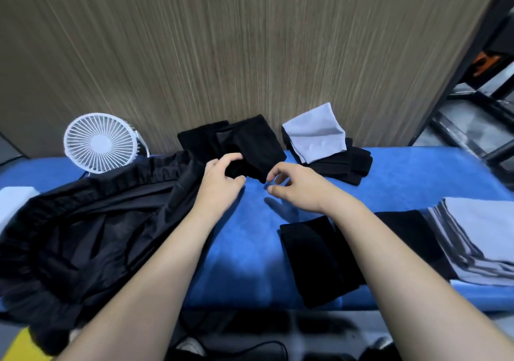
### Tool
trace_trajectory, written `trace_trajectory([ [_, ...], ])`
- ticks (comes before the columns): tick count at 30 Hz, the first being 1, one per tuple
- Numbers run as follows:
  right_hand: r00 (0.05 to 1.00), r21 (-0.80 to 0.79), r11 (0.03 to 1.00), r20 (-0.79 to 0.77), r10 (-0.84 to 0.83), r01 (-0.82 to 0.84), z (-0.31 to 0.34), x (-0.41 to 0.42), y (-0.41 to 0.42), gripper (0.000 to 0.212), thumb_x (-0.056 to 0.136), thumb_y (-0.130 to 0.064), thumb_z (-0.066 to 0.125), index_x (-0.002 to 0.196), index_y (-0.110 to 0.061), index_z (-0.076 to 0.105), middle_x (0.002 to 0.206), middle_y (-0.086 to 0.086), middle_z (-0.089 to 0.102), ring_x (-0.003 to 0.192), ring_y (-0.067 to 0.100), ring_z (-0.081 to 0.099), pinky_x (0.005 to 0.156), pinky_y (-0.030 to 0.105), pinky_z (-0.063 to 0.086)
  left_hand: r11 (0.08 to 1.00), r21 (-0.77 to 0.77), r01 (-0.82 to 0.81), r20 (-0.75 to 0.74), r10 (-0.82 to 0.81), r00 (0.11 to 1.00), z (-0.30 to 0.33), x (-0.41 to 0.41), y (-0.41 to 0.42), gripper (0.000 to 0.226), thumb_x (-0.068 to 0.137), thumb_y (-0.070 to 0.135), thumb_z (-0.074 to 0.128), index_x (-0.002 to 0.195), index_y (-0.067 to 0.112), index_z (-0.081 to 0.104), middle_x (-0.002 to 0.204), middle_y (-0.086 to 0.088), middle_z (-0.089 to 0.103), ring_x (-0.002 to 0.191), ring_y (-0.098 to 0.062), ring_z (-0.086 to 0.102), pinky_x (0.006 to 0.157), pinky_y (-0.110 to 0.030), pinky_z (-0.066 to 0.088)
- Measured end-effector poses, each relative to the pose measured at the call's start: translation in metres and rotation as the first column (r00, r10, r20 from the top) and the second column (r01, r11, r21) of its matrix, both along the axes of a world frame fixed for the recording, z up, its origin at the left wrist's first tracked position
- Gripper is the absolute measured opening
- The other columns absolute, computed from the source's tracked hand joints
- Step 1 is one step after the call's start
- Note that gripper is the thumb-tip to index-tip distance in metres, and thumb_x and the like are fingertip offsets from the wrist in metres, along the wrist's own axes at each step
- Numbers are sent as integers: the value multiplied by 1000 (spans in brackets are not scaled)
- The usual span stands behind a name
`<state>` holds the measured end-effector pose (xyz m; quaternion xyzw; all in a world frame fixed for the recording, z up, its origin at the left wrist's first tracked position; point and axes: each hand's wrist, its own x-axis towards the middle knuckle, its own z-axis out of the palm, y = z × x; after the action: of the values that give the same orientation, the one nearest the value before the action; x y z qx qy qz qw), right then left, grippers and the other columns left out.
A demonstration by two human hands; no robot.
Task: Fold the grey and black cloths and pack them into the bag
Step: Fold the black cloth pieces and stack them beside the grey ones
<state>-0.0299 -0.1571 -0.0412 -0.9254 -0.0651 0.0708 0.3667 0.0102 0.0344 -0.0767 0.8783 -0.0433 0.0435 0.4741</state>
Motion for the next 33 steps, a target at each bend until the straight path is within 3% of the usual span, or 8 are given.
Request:
trace_trajectory([
  [2,1000,-10,1000,18,-4,5,-2,3,0,22,91,-29,67,112,-22,64,114,1,62,87,13,59,72,23,42,1000,-10,-5,-1,5,1000,0,2,-5,46,92,11,64,133,30,60,126,1,41,58,8,53,64,-1,39],
  [4,999,-11,1000,38,-6,6,-4,4,-1,26,91,-28,67,116,-20,63,122,1,59,89,10,54,78,22,36,1000,-8,-19,27,19,999,1,3,-10,45,93,13,65,135,28,59,124,3,40,63,4,52,67,1,38],
  [8,997,-3,1000,75,-9,10,-3,3,-4,33,92,-25,67,124,-19,60,126,1,55,95,8,49,81,16,32,998,-34,-52,144,56,988,9,-1,-15,31,91,12,65,120,25,66,110,6,47,66,-11,53,80,-24,48],
  [12,995,11,1000,103,-4,2,-1,3,-2,33,92,-23,67,124,-18,59,124,2,55,92,9,50,81,17,34,994,-62,-95,163,104,981,12,-3,-9,23,89,14,66,102,32,60,84,5,51,64,-21,56,69,-31,45],
  [17,994,38,999,105,9,-13,-1,4,6,32,92,-22,67,123,-19,60,109,3,62,82,11,54,79,25,42,985,-153,-84,111,101,989,16,-9,-8,49,82,14,79,119,29,52,92,8,52,55,-6,47,73,-31,50],
  [21,996,78,996,88,30,-37,-2,5,18,35,90,-20,68,124,-19,60,98,1,67,80,10,56,83,27,47,987,-158,20,82,-7,997,14,-13,-4,61,82,17,80,131,33,49,77,-1,51,65,-11,51,80,-30,47],
  [27,994,226,974,108,-25,0,2,4,32,16,89,-15,66,101,-15,56,78,3,66,64,18,66,69,29,51,976,-204,69,181,-32,983,17,-13,3,45,93,7,64,128,35,59,80,5,53,67,-10,50,70,-33,47],
  [33,995,461,883,73,66,-93,22,-8,38,8,94,-1,58,102,-2,58,69,17,67,49,28,60,44,16,41,939,-339,60,173,-1,985,23,-17,6,43,94,5,64,127,28,49,81,4,63,76,-10,58,83,-30,48],
])
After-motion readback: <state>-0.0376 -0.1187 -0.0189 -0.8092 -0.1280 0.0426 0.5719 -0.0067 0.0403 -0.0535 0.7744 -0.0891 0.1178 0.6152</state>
